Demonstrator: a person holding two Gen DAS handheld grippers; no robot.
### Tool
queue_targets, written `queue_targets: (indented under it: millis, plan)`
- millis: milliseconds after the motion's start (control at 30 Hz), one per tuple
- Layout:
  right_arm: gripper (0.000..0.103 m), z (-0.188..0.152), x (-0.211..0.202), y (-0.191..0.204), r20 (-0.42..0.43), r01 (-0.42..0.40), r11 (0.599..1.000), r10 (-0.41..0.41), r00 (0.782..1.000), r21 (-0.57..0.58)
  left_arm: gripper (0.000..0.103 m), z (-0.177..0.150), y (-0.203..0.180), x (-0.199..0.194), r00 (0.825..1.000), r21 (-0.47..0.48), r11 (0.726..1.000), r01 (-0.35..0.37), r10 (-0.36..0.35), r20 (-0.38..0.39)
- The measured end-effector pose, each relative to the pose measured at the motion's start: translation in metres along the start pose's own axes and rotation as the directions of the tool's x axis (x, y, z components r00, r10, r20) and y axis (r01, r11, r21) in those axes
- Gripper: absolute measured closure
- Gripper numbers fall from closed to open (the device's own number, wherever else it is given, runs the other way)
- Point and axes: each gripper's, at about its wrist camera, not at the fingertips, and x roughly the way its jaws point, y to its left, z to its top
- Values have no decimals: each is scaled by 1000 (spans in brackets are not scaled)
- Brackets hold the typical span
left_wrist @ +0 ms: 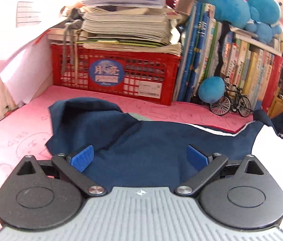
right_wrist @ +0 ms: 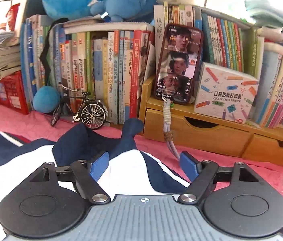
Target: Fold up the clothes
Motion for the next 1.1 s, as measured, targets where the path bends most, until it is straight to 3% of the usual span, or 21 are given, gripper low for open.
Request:
queue_targets:
  millis: [167,267,333,367,400,433,467,533,600,700,800,867,933,1000,1100]
  plan:
    - [20,-32,-50,8,-4,-67,996,67,998,-64,1,-15,12,-20,1000,-196,980,3,-7,-16]
    - [20,-53,-65,29,-45,-147,984,143,989,-101,0,-7,15,-12,1000,-253,967,-4,6,8]
    - [20,-62,-72,47,-62,-190,973,183,981,-131,0,2,16,1,997,-279,959,-55,67,33]
    - [20,-65,-75,55,-66,-209,968,202,977,-139,12,7,17,8,994,-291,953,-82,99,45]
    - [20,-67,-78,63,-70,-228,962,220,973,-147,28,12,16,16,984,-271,950,-156,173,40]
    - [20,-68,-83,67,-72,-242,958,234,970,-153,70,17,15,24,967,-246,940,-236,252,35]
    - [20,-68,-87,71,-74,-255,954,246,966,-157,84,22,19,27,964,-250,936,-245,263,39]
    - [19,-69,-98,70,-72,-250,954,241,968,-166,92,31,29,34,961,-266,931,-250,272,47]
    - [15,-71,-109,58,-80,-227,960,216,973,-164,93,37,36,31,943,-244,924,-295,323,81]
    - [14,-80,-118,28,-116,-149,981,135,984,-124,93,46,44,25,902,-206,903,-378,409,140]
    - [14,-93,-124,-11,-169,-56,998,50,984,-30,91,52,51,29,858,-130,869,-478,494,140]
    - [14,-105,-129,-45,-204,15,995,5,979,94,91,53,55,23,870,-133,873,-470,484,100]
    - [14,-117,-135,-76,-225,67,971,-14,974,231,90,46,48,1,904,-132,910,-392,408,130]
    - [13,-136,-145,-114,-215,94,904,-3,977,416,84,39,37,-20,933,-107,946,-307,321,160]
    - [13,-165,-159,-161,-166,96,757,16,986,647,82,26,4,-47,972,-19,986,-164,165,170]
